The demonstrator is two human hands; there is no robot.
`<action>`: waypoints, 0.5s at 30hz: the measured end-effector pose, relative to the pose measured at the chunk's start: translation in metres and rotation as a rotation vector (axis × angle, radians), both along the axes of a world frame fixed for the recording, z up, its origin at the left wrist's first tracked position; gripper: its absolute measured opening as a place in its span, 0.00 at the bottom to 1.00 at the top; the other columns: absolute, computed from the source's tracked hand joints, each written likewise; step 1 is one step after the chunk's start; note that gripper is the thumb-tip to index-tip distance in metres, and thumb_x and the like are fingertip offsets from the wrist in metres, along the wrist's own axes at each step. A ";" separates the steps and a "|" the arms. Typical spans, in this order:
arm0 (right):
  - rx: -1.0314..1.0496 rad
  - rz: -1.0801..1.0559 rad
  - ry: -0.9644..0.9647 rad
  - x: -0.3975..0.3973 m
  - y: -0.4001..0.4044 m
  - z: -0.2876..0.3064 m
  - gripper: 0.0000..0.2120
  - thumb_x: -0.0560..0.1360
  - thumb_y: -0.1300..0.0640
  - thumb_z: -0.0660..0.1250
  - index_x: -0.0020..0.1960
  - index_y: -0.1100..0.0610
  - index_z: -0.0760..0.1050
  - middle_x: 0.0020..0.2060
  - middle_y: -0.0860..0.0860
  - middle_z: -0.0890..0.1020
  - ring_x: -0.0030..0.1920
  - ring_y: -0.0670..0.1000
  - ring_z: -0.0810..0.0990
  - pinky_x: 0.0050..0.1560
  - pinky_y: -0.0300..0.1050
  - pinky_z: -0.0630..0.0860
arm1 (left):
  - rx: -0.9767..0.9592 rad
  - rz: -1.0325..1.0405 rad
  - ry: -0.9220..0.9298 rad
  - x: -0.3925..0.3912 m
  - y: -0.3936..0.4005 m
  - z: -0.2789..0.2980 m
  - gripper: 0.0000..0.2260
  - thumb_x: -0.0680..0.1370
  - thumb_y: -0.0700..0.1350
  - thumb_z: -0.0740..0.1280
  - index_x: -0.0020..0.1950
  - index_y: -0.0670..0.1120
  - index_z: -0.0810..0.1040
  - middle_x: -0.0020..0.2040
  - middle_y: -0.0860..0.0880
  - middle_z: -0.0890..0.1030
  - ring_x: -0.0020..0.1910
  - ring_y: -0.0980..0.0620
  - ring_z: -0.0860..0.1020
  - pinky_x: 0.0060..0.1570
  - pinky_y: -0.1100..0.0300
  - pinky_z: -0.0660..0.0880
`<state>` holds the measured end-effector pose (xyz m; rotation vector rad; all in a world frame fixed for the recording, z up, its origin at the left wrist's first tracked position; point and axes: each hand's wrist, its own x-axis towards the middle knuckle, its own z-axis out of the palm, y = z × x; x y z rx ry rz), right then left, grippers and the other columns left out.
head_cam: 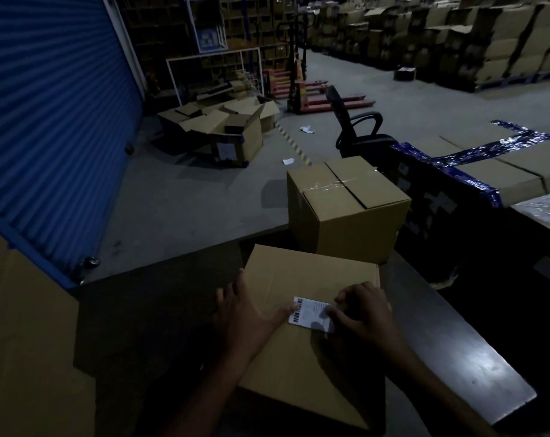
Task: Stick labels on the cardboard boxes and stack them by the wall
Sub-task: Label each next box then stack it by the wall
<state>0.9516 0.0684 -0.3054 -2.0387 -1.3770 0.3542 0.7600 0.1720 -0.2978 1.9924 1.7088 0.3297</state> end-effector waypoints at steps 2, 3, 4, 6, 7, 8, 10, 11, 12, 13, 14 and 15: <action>0.020 -0.048 -0.024 0.002 -0.007 -0.004 0.12 0.69 0.46 0.74 0.48 0.45 0.73 0.48 0.46 0.74 0.55 0.52 0.71 0.49 0.38 0.63 | 0.000 0.005 0.007 0.000 0.000 0.000 0.59 0.60 0.78 0.68 0.80 0.54 0.44 0.79 0.47 0.57 0.77 0.45 0.55 0.71 0.41 0.63; -0.014 -0.070 -0.089 -0.001 -0.012 -0.008 0.15 0.69 0.45 0.73 0.53 0.46 0.74 0.52 0.47 0.74 0.58 0.53 0.70 0.52 0.42 0.63 | -0.002 0.006 0.005 0.001 0.000 0.000 0.59 0.60 0.78 0.68 0.80 0.53 0.44 0.79 0.47 0.57 0.77 0.45 0.55 0.71 0.41 0.63; -0.050 -0.097 -0.141 -0.007 -0.018 -0.012 0.20 0.69 0.44 0.73 0.58 0.47 0.74 0.57 0.48 0.73 0.61 0.52 0.68 0.55 0.45 0.62 | -0.005 0.006 0.000 0.002 0.000 0.000 0.59 0.60 0.77 0.68 0.80 0.53 0.44 0.79 0.47 0.56 0.78 0.44 0.54 0.71 0.40 0.62; -0.054 -0.119 -0.178 -0.020 -0.027 -0.018 0.26 0.69 0.42 0.71 0.64 0.48 0.72 0.61 0.49 0.72 0.63 0.52 0.66 0.60 0.50 0.63 | -0.020 0.010 -0.007 0.002 -0.001 0.001 0.59 0.61 0.76 0.69 0.80 0.53 0.43 0.80 0.47 0.55 0.78 0.44 0.54 0.72 0.40 0.61; -0.018 -0.121 -0.176 -0.026 -0.030 -0.019 0.27 0.69 0.42 0.71 0.65 0.48 0.72 0.61 0.49 0.72 0.63 0.52 0.66 0.62 0.52 0.64 | -0.027 0.008 -0.005 0.003 -0.001 0.002 0.59 0.62 0.76 0.69 0.80 0.53 0.43 0.80 0.47 0.54 0.78 0.44 0.54 0.73 0.40 0.60; 0.014 -0.127 -0.152 -0.028 -0.032 -0.021 0.27 0.69 0.43 0.71 0.65 0.49 0.72 0.61 0.49 0.73 0.62 0.51 0.67 0.62 0.54 0.66 | -0.031 0.007 -0.004 0.003 -0.001 0.002 0.59 0.62 0.76 0.69 0.80 0.53 0.42 0.80 0.47 0.54 0.78 0.44 0.54 0.73 0.41 0.60; 0.031 -0.145 -0.063 -0.026 -0.031 -0.020 0.25 0.70 0.46 0.72 0.64 0.49 0.72 0.62 0.49 0.72 0.63 0.50 0.66 0.63 0.57 0.67 | -0.031 0.013 -0.011 0.003 -0.003 0.003 0.58 0.63 0.75 0.68 0.81 0.53 0.41 0.81 0.46 0.53 0.79 0.44 0.53 0.73 0.40 0.59; 0.033 -0.138 -0.036 -0.023 -0.030 -0.020 0.24 0.70 0.47 0.72 0.64 0.48 0.72 0.62 0.48 0.72 0.64 0.50 0.65 0.64 0.57 0.67 | -0.034 0.019 -0.011 0.003 -0.004 0.004 0.57 0.65 0.74 0.68 0.81 0.52 0.41 0.81 0.46 0.52 0.79 0.44 0.52 0.73 0.40 0.58; 0.048 -0.120 -0.031 -0.019 -0.028 -0.019 0.24 0.70 0.48 0.72 0.64 0.48 0.72 0.62 0.47 0.72 0.64 0.49 0.65 0.64 0.56 0.66 | -0.041 0.029 -0.011 0.003 -0.006 0.005 0.56 0.66 0.73 0.69 0.81 0.52 0.40 0.81 0.46 0.51 0.79 0.43 0.51 0.74 0.41 0.57; 0.068 -0.094 -0.039 -0.015 -0.026 -0.018 0.23 0.70 0.47 0.72 0.63 0.47 0.72 0.61 0.46 0.72 0.63 0.47 0.65 0.64 0.54 0.66 | -0.048 0.039 -0.013 0.002 -0.008 0.005 0.55 0.67 0.72 0.69 0.81 0.52 0.39 0.81 0.46 0.50 0.80 0.44 0.50 0.74 0.41 0.56; 0.086 -0.068 -0.049 -0.010 -0.023 -0.017 0.22 0.70 0.46 0.71 0.63 0.47 0.73 0.60 0.44 0.72 0.62 0.45 0.65 0.62 0.51 0.65 | -0.051 0.046 -0.019 0.001 -0.010 0.004 0.55 0.68 0.71 0.69 0.81 0.52 0.39 0.81 0.47 0.49 0.80 0.44 0.49 0.74 0.41 0.56; 0.093 -0.044 -0.051 -0.006 -0.020 -0.015 0.22 0.70 0.44 0.69 0.63 0.47 0.73 0.59 0.42 0.72 0.61 0.43 0.64 0.61 0.48 0.64 | -0.050 0.054 -0.029 -0.002 -0.012 0.003 0.55 0.68 0.70 0.70 0.80 0.53 0.38 0.81 0.47 0.48 0.79 0.44 0.49 0.75 0.41 0.56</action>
